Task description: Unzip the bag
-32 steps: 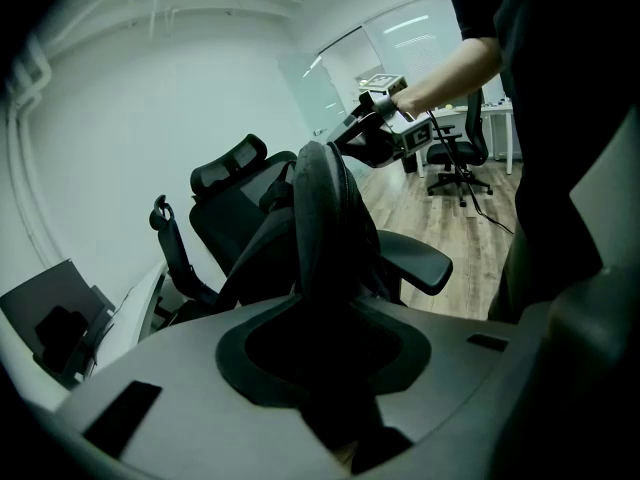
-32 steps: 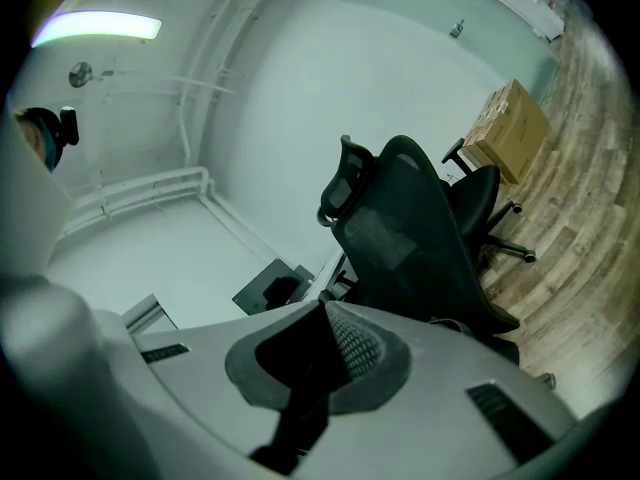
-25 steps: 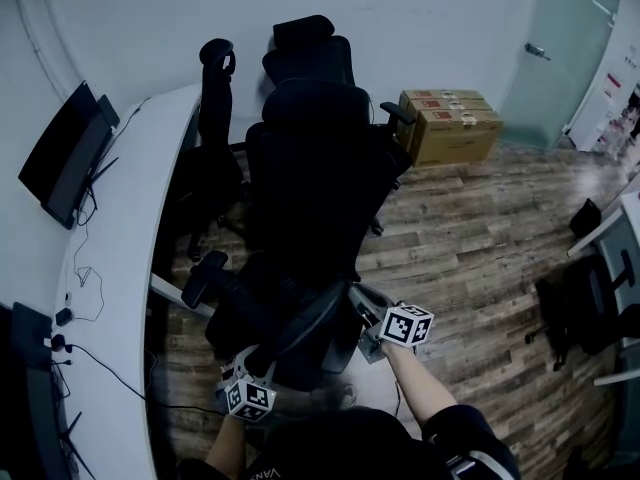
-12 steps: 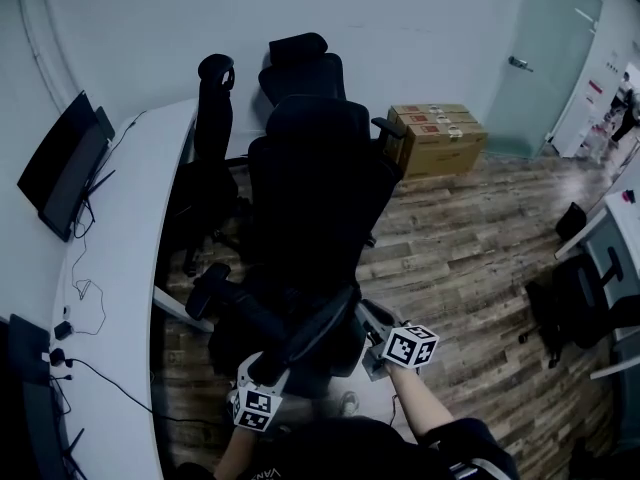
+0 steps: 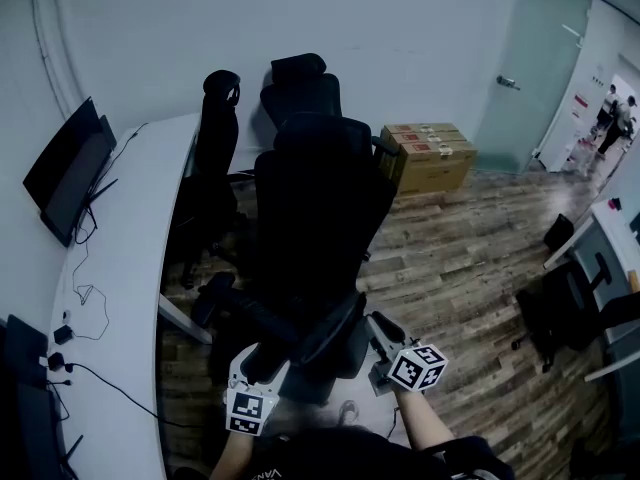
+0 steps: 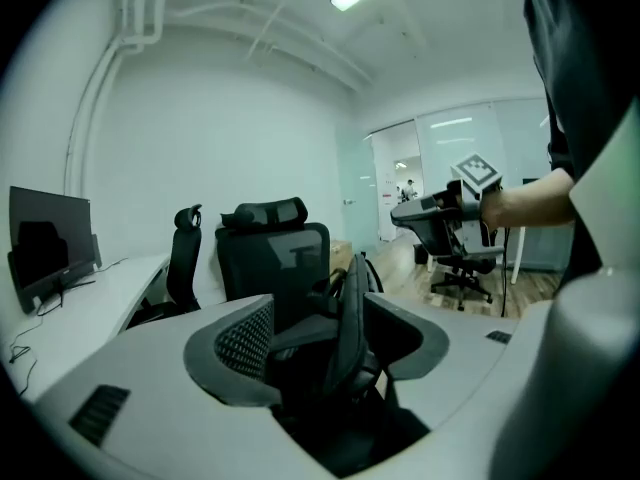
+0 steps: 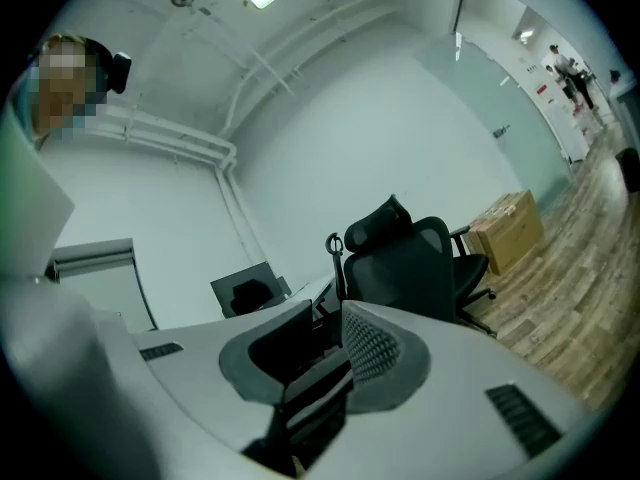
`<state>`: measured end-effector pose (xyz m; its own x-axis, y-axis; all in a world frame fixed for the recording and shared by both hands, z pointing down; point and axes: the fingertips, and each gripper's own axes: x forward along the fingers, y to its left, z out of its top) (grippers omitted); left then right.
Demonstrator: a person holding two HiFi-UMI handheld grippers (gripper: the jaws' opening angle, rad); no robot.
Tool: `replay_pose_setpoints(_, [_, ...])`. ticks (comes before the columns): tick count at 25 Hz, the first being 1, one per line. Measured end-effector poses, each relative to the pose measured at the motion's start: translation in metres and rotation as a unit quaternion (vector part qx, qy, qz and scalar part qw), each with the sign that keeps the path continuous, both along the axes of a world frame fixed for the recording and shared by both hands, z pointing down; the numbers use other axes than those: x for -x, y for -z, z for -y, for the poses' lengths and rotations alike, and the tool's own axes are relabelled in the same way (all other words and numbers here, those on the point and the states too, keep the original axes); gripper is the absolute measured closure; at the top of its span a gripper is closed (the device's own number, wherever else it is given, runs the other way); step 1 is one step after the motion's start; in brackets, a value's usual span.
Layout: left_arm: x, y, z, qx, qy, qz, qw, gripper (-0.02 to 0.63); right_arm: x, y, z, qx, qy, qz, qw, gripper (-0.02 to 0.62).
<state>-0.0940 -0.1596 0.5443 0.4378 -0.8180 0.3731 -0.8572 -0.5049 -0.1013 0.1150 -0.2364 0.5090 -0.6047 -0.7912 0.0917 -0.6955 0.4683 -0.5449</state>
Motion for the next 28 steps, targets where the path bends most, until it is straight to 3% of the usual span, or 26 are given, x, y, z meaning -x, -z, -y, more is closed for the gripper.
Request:
replay_pose_setpoints(9, [0.029,0.074,-0.036,-0.053,-0.014,-0.063,0.9965,0.327,0.034,0.04,-0.063,-0.046,-0.011,-0.028,0.999,0.523])
replay_pose_setpoints(13, [0.038,0.089,-0.051,-0.069,-0.03,-0.068,0.9948,0.333,0.048,0.051,-0.087,-0.061,-0.015,-0.036,0.997,0.523])
replay_pose_setpoints(21, [0.054,0.108,-0.088,-0.085,-0.063,-0.083,0.9909,0.41,0.079,0.062,-0.142,-0.085,-0.041,-0.068,0.993,0.523])
replay_pose_setpoints(28, [0.074,0.11,-0.116,-0.1,-0.067,-0.087,0.9889,0.509,0.101,0.054,-0.184,-0.082,-0.063,-0.082,0.991,0.528])
